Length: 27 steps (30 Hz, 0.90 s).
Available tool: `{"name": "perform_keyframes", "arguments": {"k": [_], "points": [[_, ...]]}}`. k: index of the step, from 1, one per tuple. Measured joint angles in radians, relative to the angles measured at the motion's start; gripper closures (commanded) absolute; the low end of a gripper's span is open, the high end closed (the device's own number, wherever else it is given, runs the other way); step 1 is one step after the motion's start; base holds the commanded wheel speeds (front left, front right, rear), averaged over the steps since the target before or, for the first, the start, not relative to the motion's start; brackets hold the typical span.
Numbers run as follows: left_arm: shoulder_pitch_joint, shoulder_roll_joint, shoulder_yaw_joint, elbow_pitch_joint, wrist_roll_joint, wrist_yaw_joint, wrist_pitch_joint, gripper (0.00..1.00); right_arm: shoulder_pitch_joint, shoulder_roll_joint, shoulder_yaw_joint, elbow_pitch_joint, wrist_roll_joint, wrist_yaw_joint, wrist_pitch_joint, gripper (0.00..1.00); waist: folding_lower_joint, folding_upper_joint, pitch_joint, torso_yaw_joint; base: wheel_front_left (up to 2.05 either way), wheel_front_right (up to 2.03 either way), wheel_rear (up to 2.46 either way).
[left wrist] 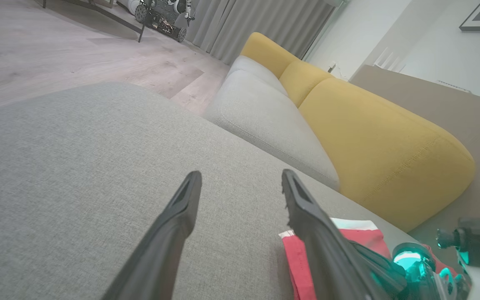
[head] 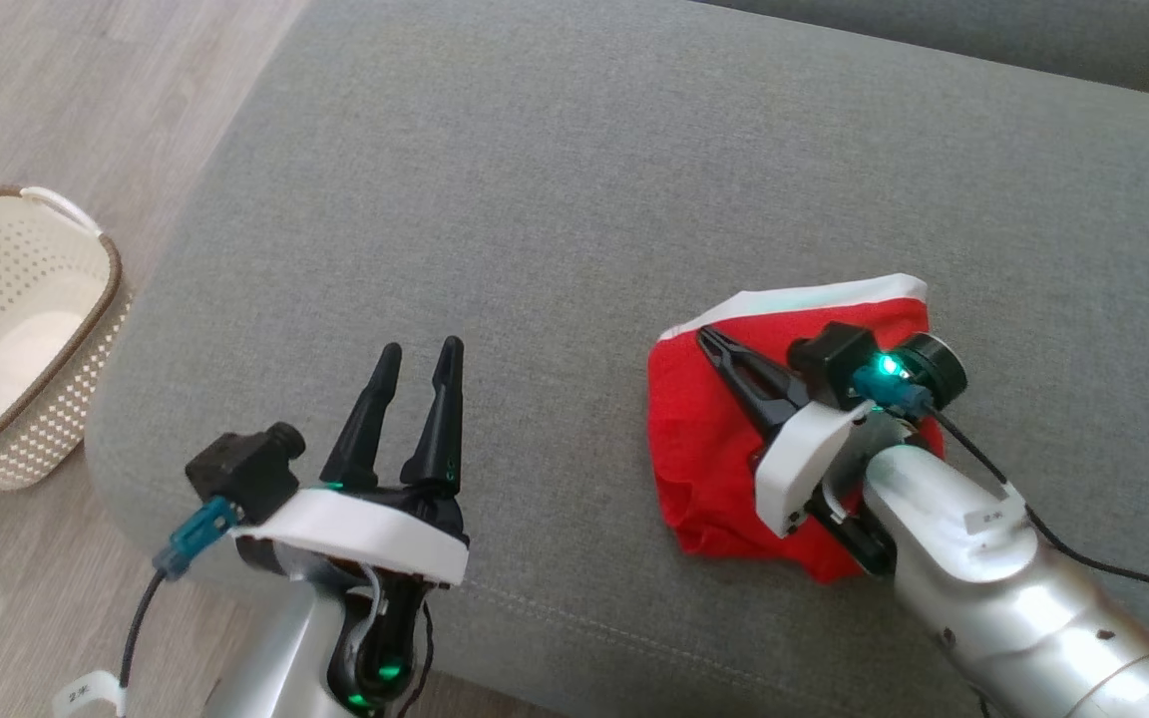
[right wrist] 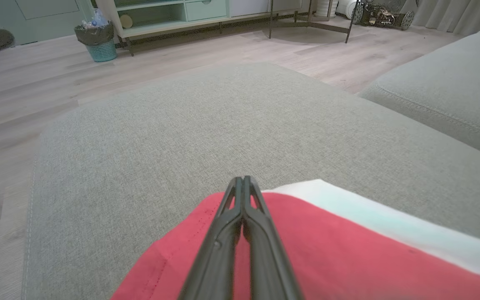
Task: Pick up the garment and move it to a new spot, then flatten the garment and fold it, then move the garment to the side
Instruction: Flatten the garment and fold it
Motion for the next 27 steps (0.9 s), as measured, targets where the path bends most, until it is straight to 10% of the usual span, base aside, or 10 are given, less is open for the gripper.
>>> {"name": "perform_keyframes", "arguments": {"k": [27], "points": [[0.002,0.000,0.020,0.001,0.021,0.006,0.000,0.00,0.102,0.033,-0.323,0.072,-0.054,0.000,-0.053,1.00,-0.0001,0.0000,-0.053,-0.115,0.00,0.00,0.00]]}}
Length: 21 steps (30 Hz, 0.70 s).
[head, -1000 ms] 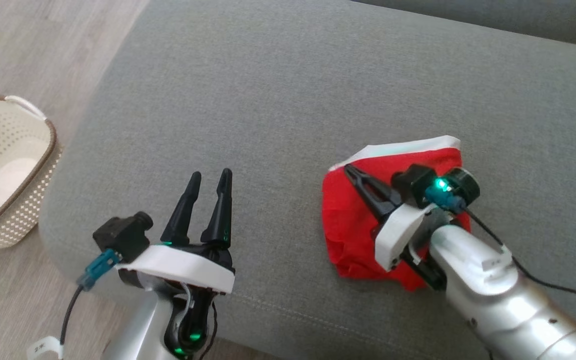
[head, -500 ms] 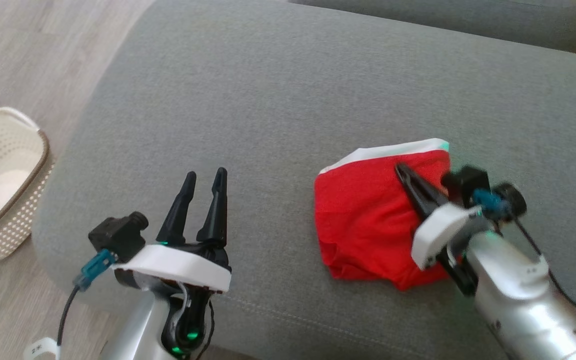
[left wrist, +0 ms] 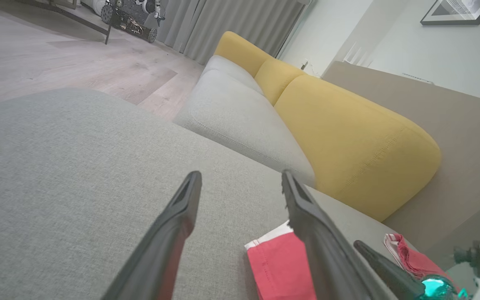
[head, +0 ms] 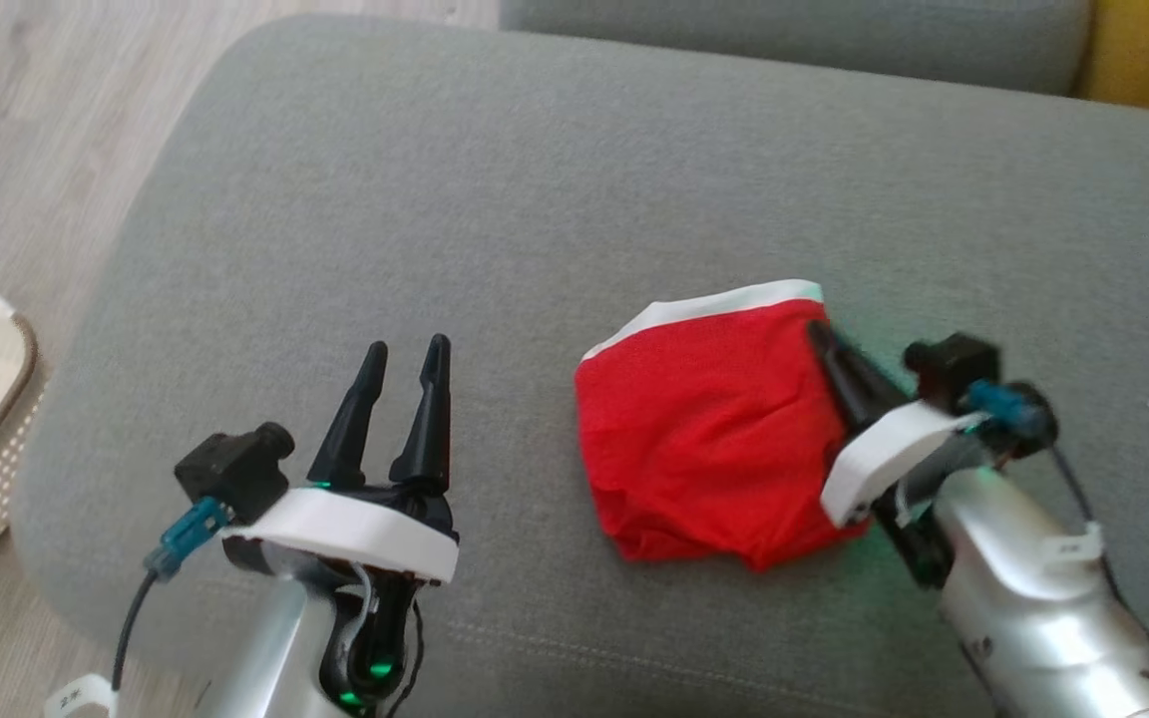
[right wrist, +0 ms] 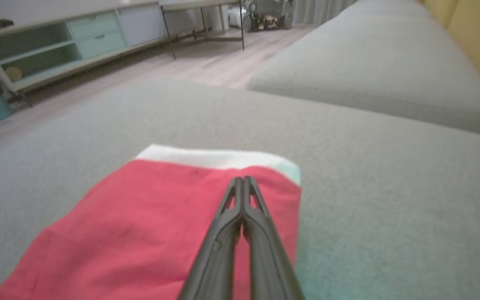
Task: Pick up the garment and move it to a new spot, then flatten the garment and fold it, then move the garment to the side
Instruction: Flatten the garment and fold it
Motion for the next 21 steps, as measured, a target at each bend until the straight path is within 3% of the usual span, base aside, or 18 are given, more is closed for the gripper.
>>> {"name": "perform_keyframes", "arguments": {"k": [8,15,16,17,18,21], "points": [[0.008,0.000,0.004,-0.006,0.000,-0.007,0.000,0.00,0.103,-0.028,-0.227,-0.233,-0.063,0.000,-0.003,1.00,0.0000,0.0000,-0.045,-0.058,0.00,0.00,0.00],[0.029,0.000,0.004,-0.012,0.000,-0.007,0.000,0.00,0.266,-0.006,-0.382,-0.391,-0.141,0.000,-0.003,1.00,0.0000,0.0000,-0.074,-0.102,0.00,0.00,0.00],[0.030,0.000,0.004,-0.012,0.000,-0.007,0.000,0.00,0.283,0.004,-0.397,-0.410,-0.147,0.000,-0.003,0.85,0.0000,0.0000,-0.077,-0.107,0.00,0.00,0.00],[0.032,0.000,0.003,-0.012,0.000,-0.007,0.000,0.00,0.300,0.012,-0.407,-0.428,-0.154,0.000,-0.003,0.48,0.0000,0.0000,-0.080,-0.111,0.00,0.00,0.00],[0.035,0.000,0.003,-0.012,0.000,-0.007,0.000,0.00,0.316,0.021,-0.419,-0.446,-0.164,0.000,-0.003,0.00,0.0000,0.0000,-0.082,-0.115,0.00,0.00,0.00],[0.047,0.000,0.004,-0.011,0.000,-0.008,0.000,0.00,0.365,0.043,-0.451,-0.490,-0.182,0.000,-0.003,0.00,0.0000,0.0000,-0.088,-0.124,0.00,0.00,0.00]]}}
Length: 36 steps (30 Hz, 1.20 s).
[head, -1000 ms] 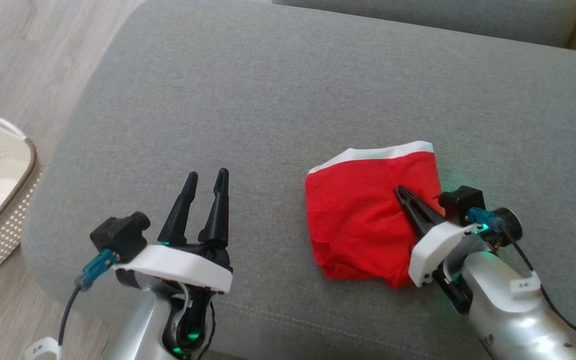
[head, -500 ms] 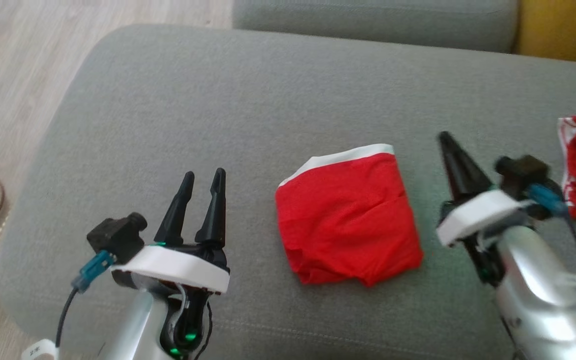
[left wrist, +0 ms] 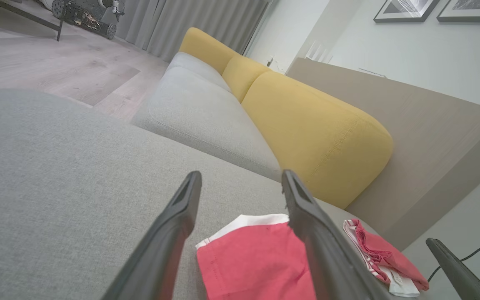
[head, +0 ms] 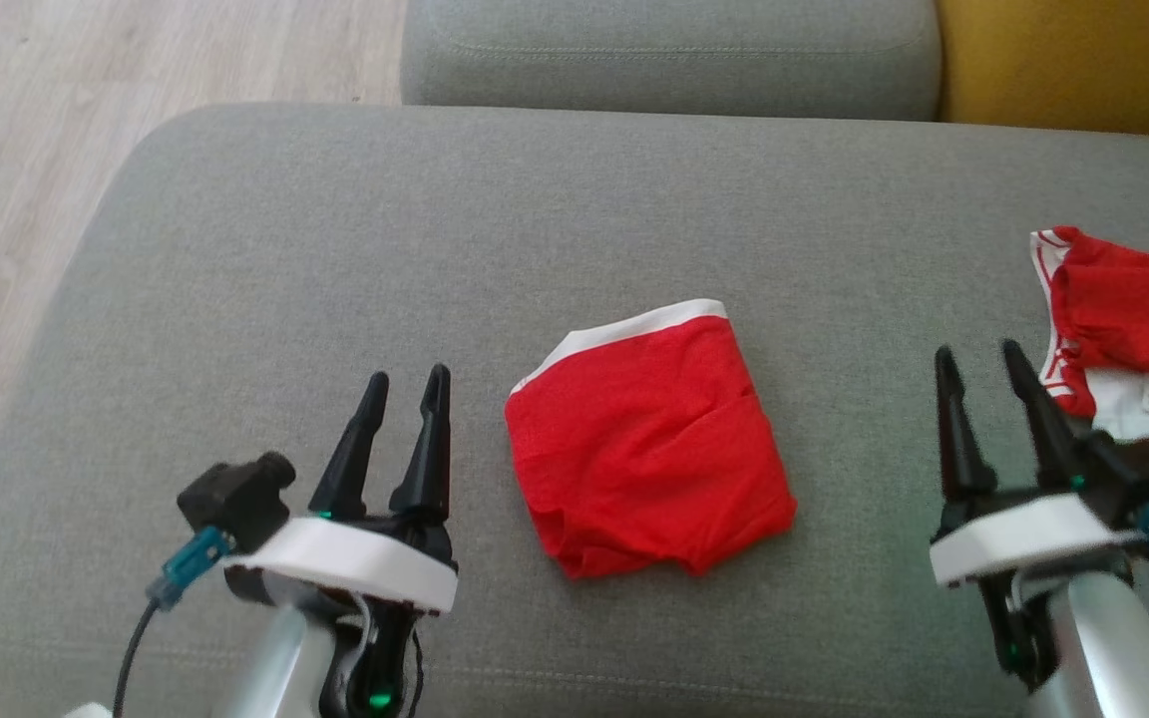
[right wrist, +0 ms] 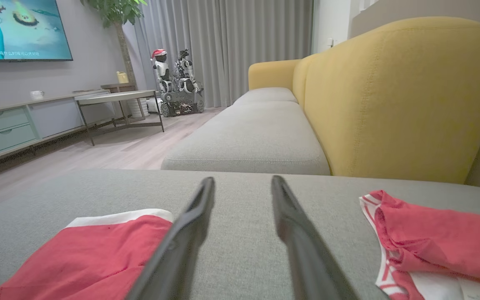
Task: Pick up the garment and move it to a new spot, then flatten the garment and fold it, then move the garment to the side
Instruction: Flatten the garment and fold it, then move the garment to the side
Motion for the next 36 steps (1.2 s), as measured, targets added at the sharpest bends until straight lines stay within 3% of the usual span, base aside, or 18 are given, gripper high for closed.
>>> {"name": "perform_keyframes", "arguments": {"k": [17,26,36], "points": [[0.033,0.001,0.001,0.018,0.025,-0.018,0.000,0.00,0.086,0.054,-0.059,-0.093,-0.047,0.000,0.024,0.00,0.0000,0.0000,0.018,-0.021,0.00,0.00,0.00],[0.009,0.001,-0.014,0.015,0.025,-0.023,0.000,0.00,0.050,0.055,0.031,-0.077,-0.031,0.000,0.085,0.00,0.0000,0.0000,0.064,0.008,0.00,0.00,0.00],[0.003,0.001,-0.027,0.023,0.025,-0.023,0.000,0.00,-0.003,0.053,0.108,0.037,0.059,0.000,0.144,0.00,0.0000,0.0000,0.073,0.048,0.00,0.00,0.00]]}}
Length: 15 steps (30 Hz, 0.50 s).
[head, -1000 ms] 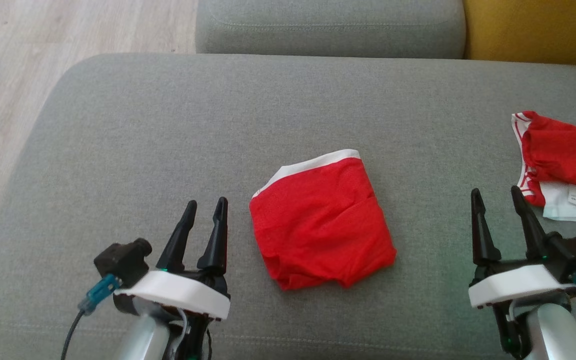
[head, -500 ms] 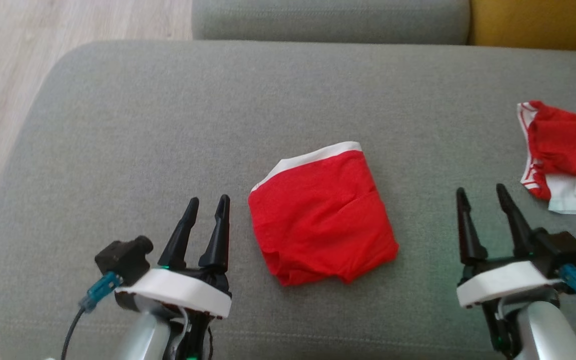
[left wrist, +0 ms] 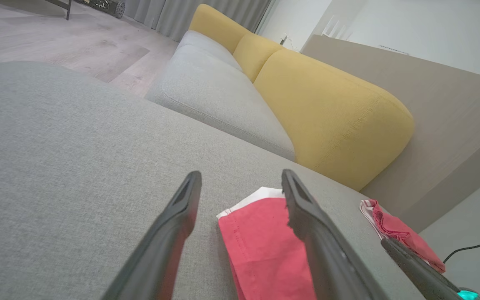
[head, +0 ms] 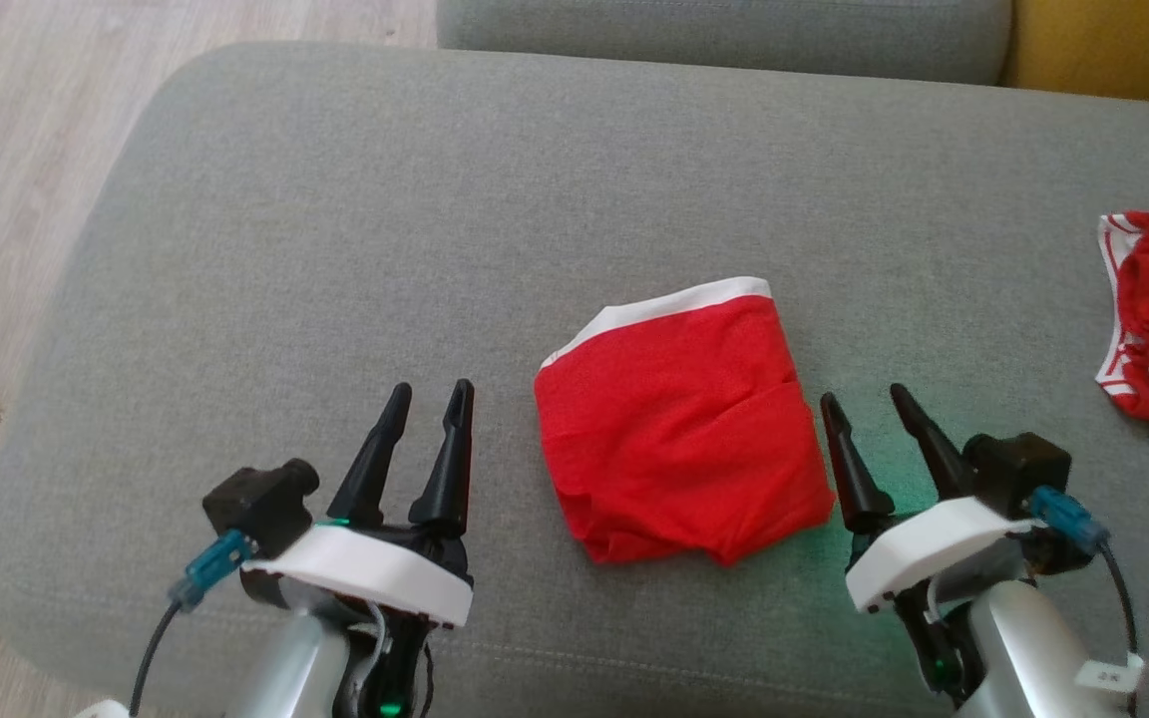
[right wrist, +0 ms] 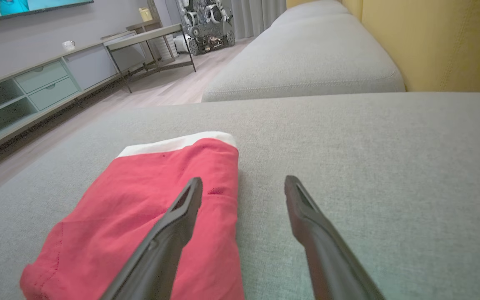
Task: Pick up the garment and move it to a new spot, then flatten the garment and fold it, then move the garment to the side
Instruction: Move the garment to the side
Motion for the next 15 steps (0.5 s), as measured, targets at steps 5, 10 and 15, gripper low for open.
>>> {"name": "perform_keyframes", "arguments": {"k": [5,10,15], "points": [[-0.003,0.000,0.000,-0.004,0.000,0.000,0.000,0.00,-0.027,-0.007,0.034,0.052,0.049,0.000,0.027,0.00,0.0000,0.0000,0.010,0.013,0.00,0.00,0.00],[-0.011,0.000,-0.002,-0.008,-0.009,0.000,0.000,0.00,-0.068,-0.017,0.076,0.090,0.093,0.000,0.042,0.00,0.0000,0.0000,0.025,0.023,0.00,0.00,0.00],[-0.013,0.000,-0.006,-0.009,-0.010,0.000,0.000,0.00,-0.094,-0.035,0.102,0.140,0.126,0.000,0.067,0.00,0.0000,0.0000,0.040,0.036,0.00,0.00,0.00]]}}
